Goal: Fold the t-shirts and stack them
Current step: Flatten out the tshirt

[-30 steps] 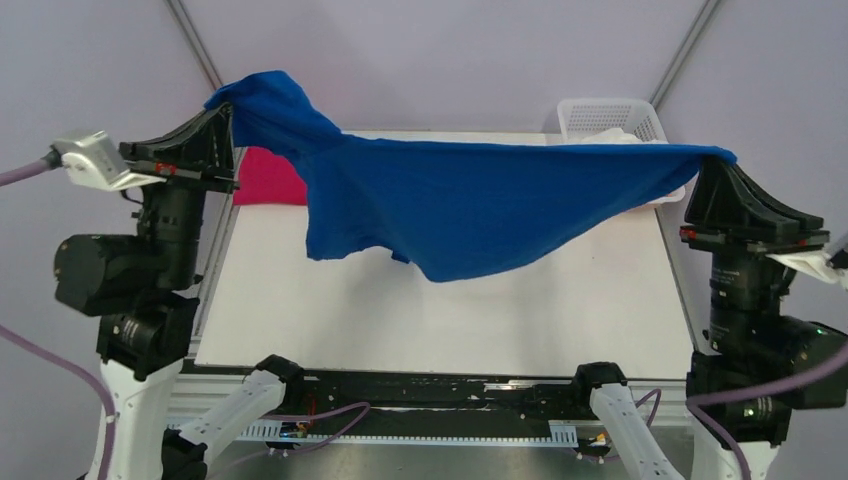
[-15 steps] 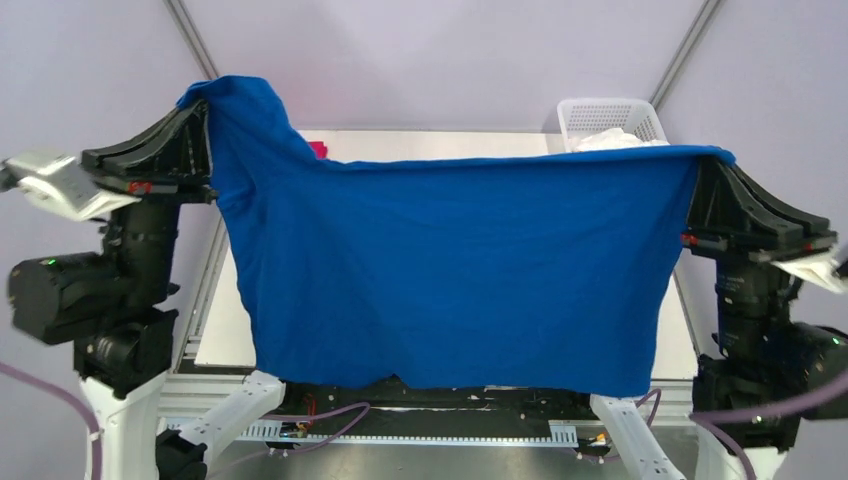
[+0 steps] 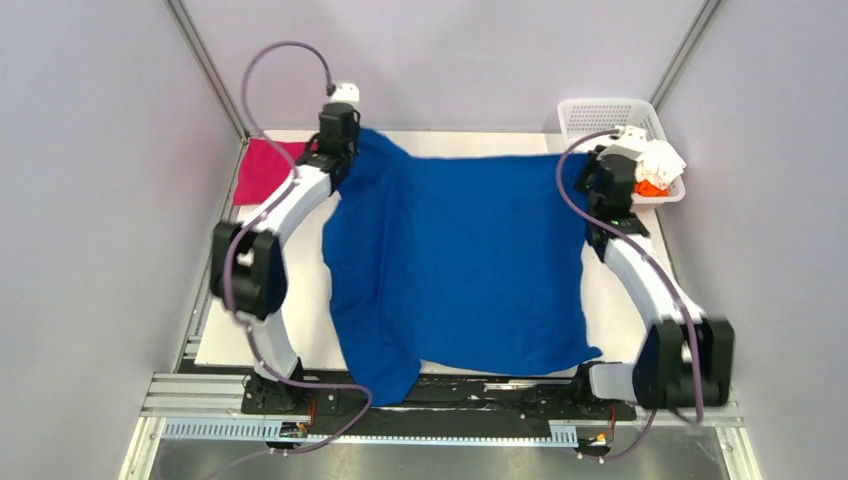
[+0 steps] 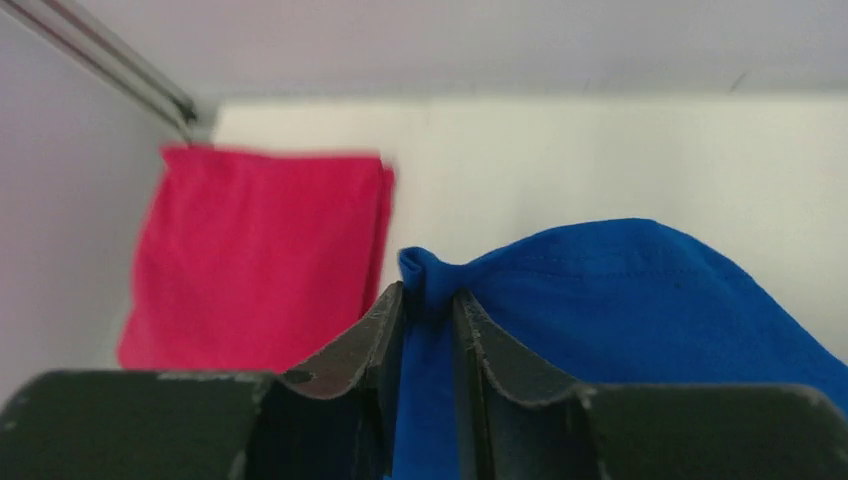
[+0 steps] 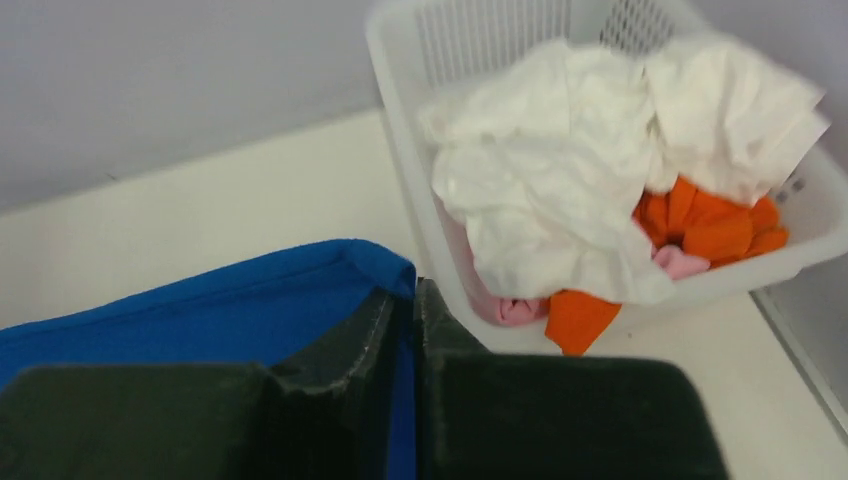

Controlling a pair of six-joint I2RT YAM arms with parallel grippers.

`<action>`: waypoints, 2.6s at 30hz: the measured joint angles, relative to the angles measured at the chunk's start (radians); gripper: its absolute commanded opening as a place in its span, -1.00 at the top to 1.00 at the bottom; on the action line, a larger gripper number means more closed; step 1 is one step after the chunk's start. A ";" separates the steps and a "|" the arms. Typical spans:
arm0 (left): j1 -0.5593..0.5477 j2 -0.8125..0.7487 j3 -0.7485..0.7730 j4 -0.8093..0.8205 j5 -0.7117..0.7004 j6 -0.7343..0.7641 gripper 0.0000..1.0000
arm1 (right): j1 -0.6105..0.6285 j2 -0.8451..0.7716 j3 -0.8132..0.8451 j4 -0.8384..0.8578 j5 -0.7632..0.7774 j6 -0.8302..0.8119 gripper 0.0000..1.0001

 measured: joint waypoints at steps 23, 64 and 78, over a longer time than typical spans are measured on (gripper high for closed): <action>0.013 0.008 -0.114 -0.313 0.342 -0.397 -1.00 | -0.004 0.113 0.000 -0.169 -0.312 0.236 -1.00; 0.096 0.629 0.468 -0.552 0.346 -0.532 -1.00 | 0.011 0.677 0.230 -0.306 -0.267 0.397 -1.00; -0.174 -0.152 -0.264 -0.578 0.249 -0.547 -1.00 | 0.048 0.218 -0.013 -0.369 -0.300 0.377 -1.00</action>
